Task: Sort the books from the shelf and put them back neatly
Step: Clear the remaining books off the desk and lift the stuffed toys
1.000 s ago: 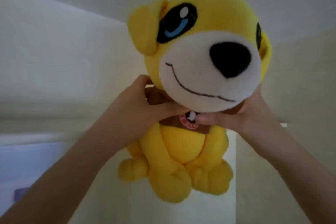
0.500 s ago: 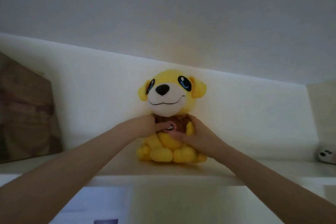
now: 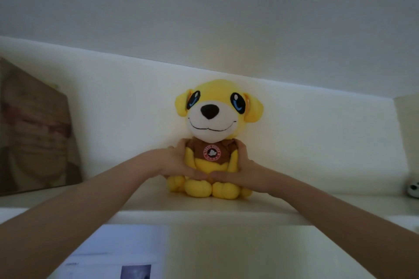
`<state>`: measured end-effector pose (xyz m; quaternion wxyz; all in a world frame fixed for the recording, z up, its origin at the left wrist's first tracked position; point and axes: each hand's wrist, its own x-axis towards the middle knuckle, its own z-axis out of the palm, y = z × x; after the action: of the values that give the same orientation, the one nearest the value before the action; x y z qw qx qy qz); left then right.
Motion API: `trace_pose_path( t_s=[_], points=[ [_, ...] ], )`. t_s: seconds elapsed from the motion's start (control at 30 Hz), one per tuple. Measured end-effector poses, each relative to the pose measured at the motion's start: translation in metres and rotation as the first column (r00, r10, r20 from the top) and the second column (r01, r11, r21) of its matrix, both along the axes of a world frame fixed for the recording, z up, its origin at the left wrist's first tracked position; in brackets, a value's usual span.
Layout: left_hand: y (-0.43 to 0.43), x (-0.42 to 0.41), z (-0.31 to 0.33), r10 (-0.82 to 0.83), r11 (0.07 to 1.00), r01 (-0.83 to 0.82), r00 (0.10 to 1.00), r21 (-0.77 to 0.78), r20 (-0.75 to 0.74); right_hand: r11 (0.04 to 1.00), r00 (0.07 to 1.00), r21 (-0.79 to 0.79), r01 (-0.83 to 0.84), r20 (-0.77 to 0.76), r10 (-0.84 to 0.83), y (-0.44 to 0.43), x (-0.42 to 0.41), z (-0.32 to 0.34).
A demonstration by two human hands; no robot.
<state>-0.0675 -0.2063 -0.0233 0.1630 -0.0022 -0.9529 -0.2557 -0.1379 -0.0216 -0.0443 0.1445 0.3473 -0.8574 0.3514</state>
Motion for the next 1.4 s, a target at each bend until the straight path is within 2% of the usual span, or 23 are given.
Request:
trace_pose_path(
  t_s=[0.2, 0.33, 0.53, 0.63, 0.67, 0.7, 0.77, 0.8, 0.87, 0.9, 0.97, 1.03, 1.17, 1.23, 1.3, 1.4],
  points=[
    [-0.003, 0.005, 0.007, -0.016, 0.997, 0.017, 1.000, 0.074, -0.010, 0.998, 0.999, -0.063, 0.025, 0.029, -0.023, 0.003, -0.005, -0.002],
    [-0.006, 0.003, 0.006, -0.036, 0.993, 0.026, 0.996, 0.111, 0.087, 0.997, 0.998, -0.070, 0.011, 0.064, -0.007, 0.008, -0.004, -0.005],
    [-0.007, 0.002, 0.002, -0.103, 0.979, 0.081, 0.988, 0.189, 0.113, 0.999, 0.998, -0.032, 0.022, 0.059, -0.020, 0.008, 0.003, -0.005],
    [-0.003, 0.016, 0.008, -0.029, 0.994, 0.016, 0.993, 0.112, 0.113, 0.997, 0.997, -0.046, 0.058, 0.061, -0.055, 0.010, 0.012, -0.006],
    [-0.004, 0.021, 0.009, 0.065, 0.997, -0.067, 0.996, 0.036, 0.064, 0.995, 0.996, -0.073, 0.070, 0.061, -0.066, 0.012, 0.017, -0.005],
    [-0.006, 0.027, 0.010, 0.161, 0.985, -0.164, 0.986, -0.058, -0.047, 0.992, 0.996, -0.103, 0.076, 0.058, -0.071, 0.016, 0.022, -0.003],
    [-0.002, 0.046, 0.005, 0.223, 0.948, -0.289, 0.903, -0.136, -0.368, 0.988, 0.997, -0.140, 0.069, 0.035, -0.065, 0.027, 0.034, 0.000],
    [0.005, 0.058, -0.001, 0.173, 0.958, -0.264, 0.842, -0.110, -0.510, 0.987, 0.998, -0.150, 0.058, 0.016, -0.057, 0.035, 0.040, 0.001],
    [0.032, 0.082, -0.016, -0.031, 0.998, -0.012, 0.750, -0.060, -0.660, 0.985, 0.998, -0.167, 0.035, -0.041, -0.043, 0.051, 0.056, -0.005],
    [0.050, 0.092, -0.024, -0.147, 0.988, 0.134, 0.734, -0.071, -0.662, 0.985, 0.996, -0.172, 0.028, -0.082, -0.043, 0.059, 0.065, -0.010],
    [0.085, 0.098, -0.039, -0.321, 0.941, 0.318, 0.738, -0.112, -0.594, 0.982, 0.984, -0.190, 0.014, -0.169, -0.047, 0.078, 0.083, -0.022],
    [0.115, 0.092, -0.054, -0.415, 0.898, 0.422, 0.714, -0.127, -0.564, 0.980, 0.967, -0.201, 0.003, -0.249, -0.054, 0.100, 0.099, -0.035],
    [0.166, 0.072, -0.096, -0.498, 0.831, 0.548, 0.653, -0.097, -0.570, 0.968, 0.928, -0.244, 0.064, -0.342, -0.148, 0.156, 0.129, -0.075],
    [0.191, 0.063, -0.125, -0.569, 0.771, 0.635, 0.655, -0.045, -0.498, 0.966, 0.925, -0.216, 0.140, -0.320, -0.206, 0.185, 0.137, -0.106],
    [0.218, 0.044, -0.157, -0.623, 0.733, 0.680, 0.681, 0.016, -0.386, 0.960, 0.935, -0.146, 0.241, -0.229, -0.269, 0.215, 0.134, -0.142],
    [0.263, -0.008, -0.226, -0.641, 0.747, 0.659, 0.749, 0.089, -0.170, 0.921, 0.919, -0.058, 0.386, 0.105, -0.379, 0.265, 0.114, -0.209]
  ],
)
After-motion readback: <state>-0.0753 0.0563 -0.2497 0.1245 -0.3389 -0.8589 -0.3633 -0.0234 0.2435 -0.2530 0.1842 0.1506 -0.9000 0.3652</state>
